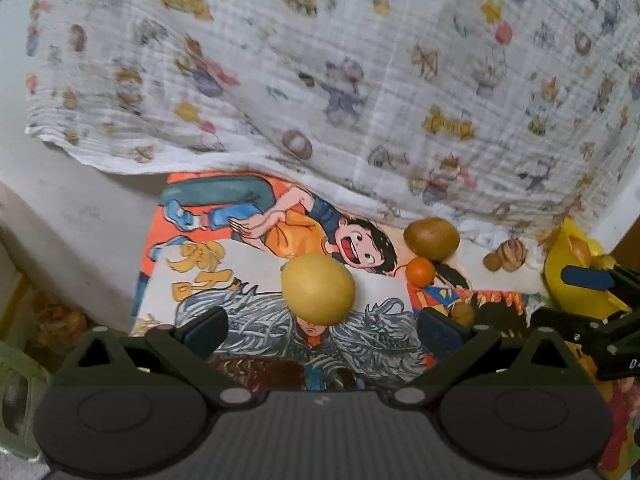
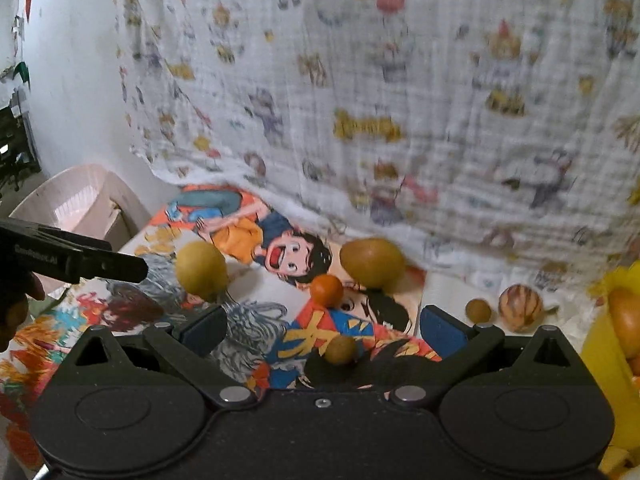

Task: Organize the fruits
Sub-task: 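Lift both tools away from the tray toward the remaining fruits, then close the left tool on the yellow pear while the right tool grasps a small brown fruit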

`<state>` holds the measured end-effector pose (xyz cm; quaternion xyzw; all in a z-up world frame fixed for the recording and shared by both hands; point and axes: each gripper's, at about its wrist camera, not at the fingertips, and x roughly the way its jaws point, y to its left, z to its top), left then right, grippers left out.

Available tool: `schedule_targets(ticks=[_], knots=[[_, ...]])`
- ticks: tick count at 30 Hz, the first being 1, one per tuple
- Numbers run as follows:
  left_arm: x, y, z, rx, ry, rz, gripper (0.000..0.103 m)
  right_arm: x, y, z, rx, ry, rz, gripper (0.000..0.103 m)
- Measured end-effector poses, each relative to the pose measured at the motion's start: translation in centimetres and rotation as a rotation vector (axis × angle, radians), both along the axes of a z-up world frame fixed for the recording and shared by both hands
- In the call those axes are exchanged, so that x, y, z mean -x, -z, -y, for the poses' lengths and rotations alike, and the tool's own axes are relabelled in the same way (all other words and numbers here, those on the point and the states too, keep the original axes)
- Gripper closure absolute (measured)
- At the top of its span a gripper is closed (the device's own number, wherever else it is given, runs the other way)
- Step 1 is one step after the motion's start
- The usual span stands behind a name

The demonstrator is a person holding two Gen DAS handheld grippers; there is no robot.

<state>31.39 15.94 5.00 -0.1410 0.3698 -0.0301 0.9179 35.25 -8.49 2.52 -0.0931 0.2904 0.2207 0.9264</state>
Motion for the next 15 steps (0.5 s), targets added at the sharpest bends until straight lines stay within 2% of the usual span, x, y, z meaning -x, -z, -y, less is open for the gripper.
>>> schedule_targets(ticks=[9, 15], knots=[[-3.0, 2.3, 1.6, -0.069, 0.059, -0.012, 0.001, -3.4, 3.6, -0.8, 0.006, -0.009, -0.12, 0.001], [-4.5, 3.6, 2.0, -0.099, 0.062, -0.021, 0.001, -4.7, 5.5, -1.7, 0.022, -0.012, -0.125, 0.013]])
